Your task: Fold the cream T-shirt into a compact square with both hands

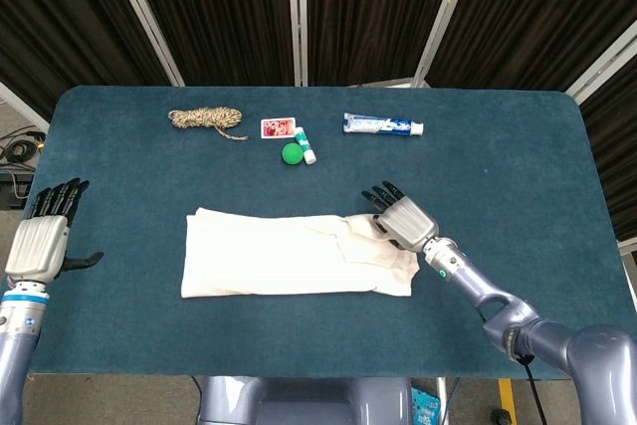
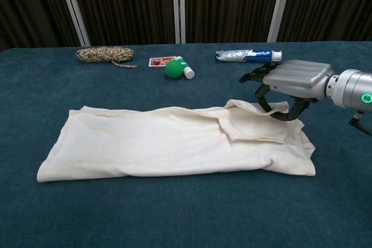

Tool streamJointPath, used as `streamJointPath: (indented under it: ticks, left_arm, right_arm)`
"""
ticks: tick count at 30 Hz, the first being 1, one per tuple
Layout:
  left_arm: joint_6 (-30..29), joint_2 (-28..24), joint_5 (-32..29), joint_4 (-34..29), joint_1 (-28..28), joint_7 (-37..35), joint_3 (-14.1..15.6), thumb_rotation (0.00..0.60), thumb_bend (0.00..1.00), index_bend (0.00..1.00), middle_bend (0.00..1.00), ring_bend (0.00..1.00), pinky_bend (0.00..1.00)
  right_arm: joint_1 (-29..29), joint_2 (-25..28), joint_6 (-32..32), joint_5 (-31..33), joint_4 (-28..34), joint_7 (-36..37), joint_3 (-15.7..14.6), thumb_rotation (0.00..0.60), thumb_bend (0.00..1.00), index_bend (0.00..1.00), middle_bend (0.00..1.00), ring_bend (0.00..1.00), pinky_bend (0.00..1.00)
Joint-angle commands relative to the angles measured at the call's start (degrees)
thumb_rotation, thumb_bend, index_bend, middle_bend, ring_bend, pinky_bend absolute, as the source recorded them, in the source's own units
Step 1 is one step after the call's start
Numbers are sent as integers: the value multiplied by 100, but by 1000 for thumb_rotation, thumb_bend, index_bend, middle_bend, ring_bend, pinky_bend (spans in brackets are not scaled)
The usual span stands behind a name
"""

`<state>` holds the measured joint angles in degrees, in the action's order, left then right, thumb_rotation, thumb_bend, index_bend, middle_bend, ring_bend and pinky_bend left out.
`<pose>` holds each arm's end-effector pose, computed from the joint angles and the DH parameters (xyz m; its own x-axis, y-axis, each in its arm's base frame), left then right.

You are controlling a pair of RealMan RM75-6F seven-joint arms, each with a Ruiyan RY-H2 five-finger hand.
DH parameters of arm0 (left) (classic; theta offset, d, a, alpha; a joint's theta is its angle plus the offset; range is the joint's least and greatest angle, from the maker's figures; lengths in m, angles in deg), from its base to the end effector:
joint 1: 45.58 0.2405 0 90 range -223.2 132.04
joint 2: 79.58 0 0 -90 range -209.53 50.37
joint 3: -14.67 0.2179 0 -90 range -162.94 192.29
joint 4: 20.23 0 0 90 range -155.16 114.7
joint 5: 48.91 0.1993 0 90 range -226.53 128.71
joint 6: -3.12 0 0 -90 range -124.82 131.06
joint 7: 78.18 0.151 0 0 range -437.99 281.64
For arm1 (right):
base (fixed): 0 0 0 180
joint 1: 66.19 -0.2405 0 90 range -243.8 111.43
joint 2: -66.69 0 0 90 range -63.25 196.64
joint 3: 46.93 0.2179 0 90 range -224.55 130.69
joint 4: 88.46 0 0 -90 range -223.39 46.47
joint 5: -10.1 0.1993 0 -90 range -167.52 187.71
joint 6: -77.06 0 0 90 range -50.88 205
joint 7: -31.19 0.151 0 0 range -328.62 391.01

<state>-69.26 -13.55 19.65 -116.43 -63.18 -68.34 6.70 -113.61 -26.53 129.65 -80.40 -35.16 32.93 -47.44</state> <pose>-0.2501 0.2548 0.1309 0.3958 0.0912 0.9138 0.9152 0.0427 -0.4007 -0.1684 -0.3575 -0.0161 0.7340 -0.1076 0.6706 -0.5765 -0.6207 0.5314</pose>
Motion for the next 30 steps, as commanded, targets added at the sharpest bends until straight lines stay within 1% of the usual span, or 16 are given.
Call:
streamJointPath:
  ticks: [1, 6, 8, 11, 14, 15, 19, 22, 24, 27, 30]
  left_arm:
    - [4, 0, 3, -4, 1, 4, 4, 600, 0, 0, 0, 0, 0]
    - [1, -10, -5, -11, 8, -13, -2, 600, 0, 0, 0, 0, 0]
    - [8, -13, -8, -10, 6, -22, -5, 600, 0, 0, 0, 0, 0]
    - [25, -16, -12, -7, 3, -33, -4, 600, 0, 0, 0, 0, 0]
    - [31, -22, -9, -10, 2, -46, -7, 600, 0, 0, 0, 0, 0]
    - [26, -24, -4, -14, 4, -51, -7, 600, 0, 0, 0, 0, 0]
    - [15, -30, 14, -27, 7, -63, -8, 600, 0, 0, 0, 0, 0]
    - [11, -35, 35, -43, 10, -66, 0, 600, 0, 0, 0, 0, 0]
    - [4, -41, 46, -56, 16, -73, 3, 600, 0, 0, 0, 0, 0]
    - [-30, -63, 90, -91, 33, -101, 8, 600, 0, 0, 0, 0, 0]
    - [-37, -73, 112, -105, 38, -121, 13, 600, 0, 0, 0, 0, 0]
  right_arm:
    - [-5, -130, -48, 71, -130, -82, 61, 600, 361, 715, 51, 0, 0]
    - [-16, -242, -99, 80, -275, -182, 65, 600, 361, 714, 49, 0, 0]
    - [-6, -241, -103, 61, -269, -171, 39, 600, 361, 700, 46, 0, 0]
    - [15, -195, -130, 59, -169, -110, 11, 600, 360, 602, 31, 0, 0]
    - [39, -68, -134, 53, 81, -64, -13, 600, 350, 437, 15, 0, 0]
    - [49, -26, -126, 54, 169, -51, -14, 600, 347, 365, 13, 0, 0]
    - [61, 119, -150, 83, 476, -3, -3, 600, 347, 195, 14, 0, 0]
    - [43, 223, -225, 136, 719, 53, 30, 600, 358, 124, 15, 0, 0]
    - [21, 287, -312, 188, 878, 126, 54, 600, 364, 99, 17, 0, 0]
    - [-20, 411, -456, 232, 1183, 353, 62, 600, 372, 80, 30, 0, 0]
    - [-46, 463, -541, 233, 1289, 408, 44, 600, 383, 75, 38, 0, 0]
